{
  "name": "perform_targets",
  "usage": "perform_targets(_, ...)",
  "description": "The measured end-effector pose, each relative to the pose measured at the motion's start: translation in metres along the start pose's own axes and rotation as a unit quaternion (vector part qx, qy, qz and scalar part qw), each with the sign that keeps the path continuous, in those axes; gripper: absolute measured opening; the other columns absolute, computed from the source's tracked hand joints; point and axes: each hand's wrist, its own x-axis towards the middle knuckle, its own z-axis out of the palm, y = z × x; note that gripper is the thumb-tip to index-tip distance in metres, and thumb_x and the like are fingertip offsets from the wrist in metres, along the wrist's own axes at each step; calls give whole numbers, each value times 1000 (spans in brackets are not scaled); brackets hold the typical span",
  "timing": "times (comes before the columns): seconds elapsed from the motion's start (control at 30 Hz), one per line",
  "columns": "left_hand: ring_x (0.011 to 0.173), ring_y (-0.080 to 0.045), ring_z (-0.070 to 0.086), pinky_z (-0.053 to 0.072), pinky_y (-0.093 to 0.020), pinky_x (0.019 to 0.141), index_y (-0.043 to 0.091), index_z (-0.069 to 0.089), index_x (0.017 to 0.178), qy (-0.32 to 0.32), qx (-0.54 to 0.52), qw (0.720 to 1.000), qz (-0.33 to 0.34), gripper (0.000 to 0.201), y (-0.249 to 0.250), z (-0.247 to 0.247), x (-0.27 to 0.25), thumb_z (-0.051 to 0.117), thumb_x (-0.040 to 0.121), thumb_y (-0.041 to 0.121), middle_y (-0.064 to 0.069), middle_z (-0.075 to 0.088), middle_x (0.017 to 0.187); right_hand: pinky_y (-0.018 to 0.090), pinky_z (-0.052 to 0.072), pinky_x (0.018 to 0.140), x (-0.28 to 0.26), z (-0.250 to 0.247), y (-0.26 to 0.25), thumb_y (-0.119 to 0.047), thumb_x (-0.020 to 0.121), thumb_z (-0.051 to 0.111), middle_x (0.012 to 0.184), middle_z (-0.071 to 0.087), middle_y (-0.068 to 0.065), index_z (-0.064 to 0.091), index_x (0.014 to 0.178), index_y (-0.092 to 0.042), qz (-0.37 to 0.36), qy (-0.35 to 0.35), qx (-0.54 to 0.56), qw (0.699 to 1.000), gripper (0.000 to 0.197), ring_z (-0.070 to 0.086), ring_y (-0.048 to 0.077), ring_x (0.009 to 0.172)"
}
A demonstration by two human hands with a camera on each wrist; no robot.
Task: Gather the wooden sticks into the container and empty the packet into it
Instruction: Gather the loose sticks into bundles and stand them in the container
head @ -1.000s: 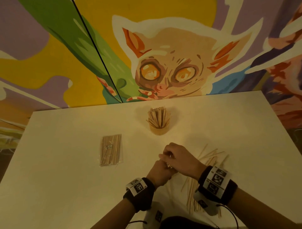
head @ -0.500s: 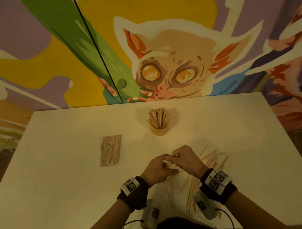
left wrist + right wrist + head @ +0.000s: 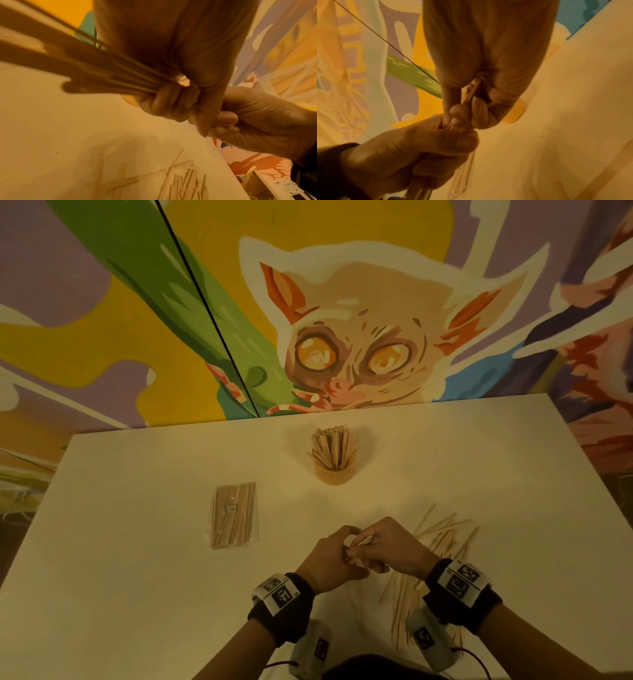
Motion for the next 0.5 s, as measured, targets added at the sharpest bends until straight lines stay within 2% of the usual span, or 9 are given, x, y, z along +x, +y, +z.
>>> perform_targets(0.07, 44, 0, 53, 42, -14, 46, 21, 50, 125, -16, -17, 1000, -11, 49, -3, -5, -4, 75, 82, 21, -4, 64, 82, 25, 39, 46, -2, -6, 2, -14, 86, 73, 56, 62, 8, 76, 82, 0, 14, 18, 24, 999, 15, 49, 14, 41)
perform_targets(0.1, 41, -1, 50, 42, -16, 44, 22, 52, 124, -20, -19, 999, -17, 46, -6, -10, -6, 74, 83, 24, -5, 63, 83, 26, 38, 46, -4, -10, 3, -14, 87, 72, 56, 61, 9, 76, 80, -1, 17, 26, 35, 999, 15, 48, 14, 42)
perform_targets(0.2, 44, -6, 53, 41, -20, 44, 21, 61, 116, -17, -36, 999, -15, 36, -16, -23, -15, 72, 84, 35, -1, 65, 76, 27, 35, 47, -13, -23, 2, -9, 90, 68, 54, 56, 6, 73, 66, -13, 4, 52, 77, 996, 25, 45, 15, 44)
perform_targets(0.27, 47, -13, 56, 40, -24, 43, 20, 68, 106, -3, -104, 995, -5, 27, -21, -30, -21, 69, 87, 39, -1, 64, 69, 28, 33, 48, -16, -30, 0, -7, 91, 66, 53, 54, 7, 72, 63, -14, 2, 86, 104, 991, 29, 42, 16, 44)
perform_targets(0.33, 50, -21, 57, 39, -24, 42, 17, 72, 99, 33, -200, 979, -14, 26, -22, -34, -24, 62, 91, 40, -6, 63, 69, 29, 33, 47, -15, -31, -3, -4, 90, 66, 55, 55, 10, 73, 70, -6, -3, 120, 116, 986, 21, 42, 17, 45)
perform_targets(0.4, 54, -26, 59, 40, -24, 41, 9, 72, 96, 89, -273, 957, -33, 36, -19, -32, -23, 58, 93, 42, -10, 65, 72, 27, 34, 46, -12, -24, -7, -2, 90, 66, 57, 57, 13, 74, 81, 3, -13, 141, 116, 983, 13, 44, 17, 46)
perform_targets(0.5, 50, -27, 60, 41, -24, 40, 3, 71, 79, 165, -307, 937, -31, 40, -10, -21, -15, 63, 89, 41, -14, 65, 68, 23, 37, 46, -7, 0, -15, -6, 91, 65, 59, 58, 13, 74, 89, 3, -25, 142, 99, 985, 13, 47, 17, 47)
